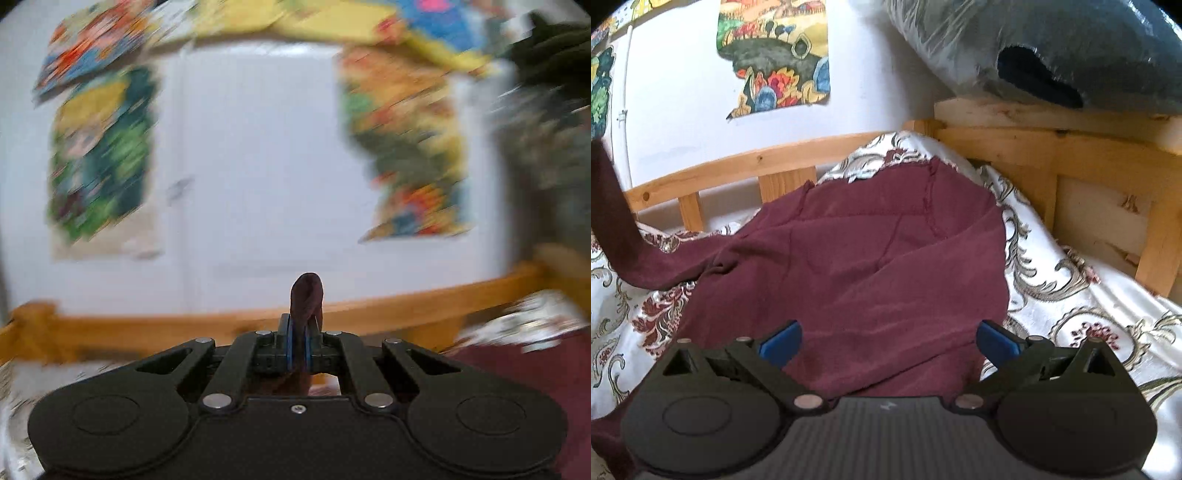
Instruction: Fold small clothes
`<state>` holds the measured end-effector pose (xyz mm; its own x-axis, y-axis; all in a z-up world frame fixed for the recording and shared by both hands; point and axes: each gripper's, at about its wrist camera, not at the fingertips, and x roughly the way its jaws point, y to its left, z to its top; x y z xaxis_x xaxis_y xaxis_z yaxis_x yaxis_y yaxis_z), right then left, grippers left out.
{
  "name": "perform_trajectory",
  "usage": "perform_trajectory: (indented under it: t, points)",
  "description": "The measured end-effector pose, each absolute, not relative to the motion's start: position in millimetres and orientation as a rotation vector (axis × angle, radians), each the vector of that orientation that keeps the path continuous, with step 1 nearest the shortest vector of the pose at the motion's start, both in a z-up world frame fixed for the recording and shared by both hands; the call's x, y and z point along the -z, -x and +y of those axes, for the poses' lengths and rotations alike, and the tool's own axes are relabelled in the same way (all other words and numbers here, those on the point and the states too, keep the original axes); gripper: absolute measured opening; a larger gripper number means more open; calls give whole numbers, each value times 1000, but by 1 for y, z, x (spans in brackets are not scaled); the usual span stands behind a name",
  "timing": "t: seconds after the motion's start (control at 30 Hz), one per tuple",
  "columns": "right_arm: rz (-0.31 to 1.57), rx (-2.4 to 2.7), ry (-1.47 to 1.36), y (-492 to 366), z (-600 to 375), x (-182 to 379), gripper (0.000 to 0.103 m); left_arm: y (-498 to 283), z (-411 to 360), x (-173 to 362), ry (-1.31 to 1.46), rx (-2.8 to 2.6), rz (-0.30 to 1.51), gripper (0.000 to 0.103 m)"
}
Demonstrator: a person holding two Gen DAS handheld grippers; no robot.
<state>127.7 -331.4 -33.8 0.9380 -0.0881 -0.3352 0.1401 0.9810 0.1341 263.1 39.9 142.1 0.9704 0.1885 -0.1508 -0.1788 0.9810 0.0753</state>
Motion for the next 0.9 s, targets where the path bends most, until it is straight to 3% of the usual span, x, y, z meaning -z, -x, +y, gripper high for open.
perform_trajectory:
  t: [0.23,0.43,0.9]
  points:
    - [312,158,-186,-123,-350,29,103,-229,-56,-143,-129,121,98,6]
    - [316,201,-213,-122,-367,32,103,-212,-113,-110,-129,337,184,6]
    - [324,269,-271,-121,-393,37,103,-181,-149,-32,-157,516,372,6]
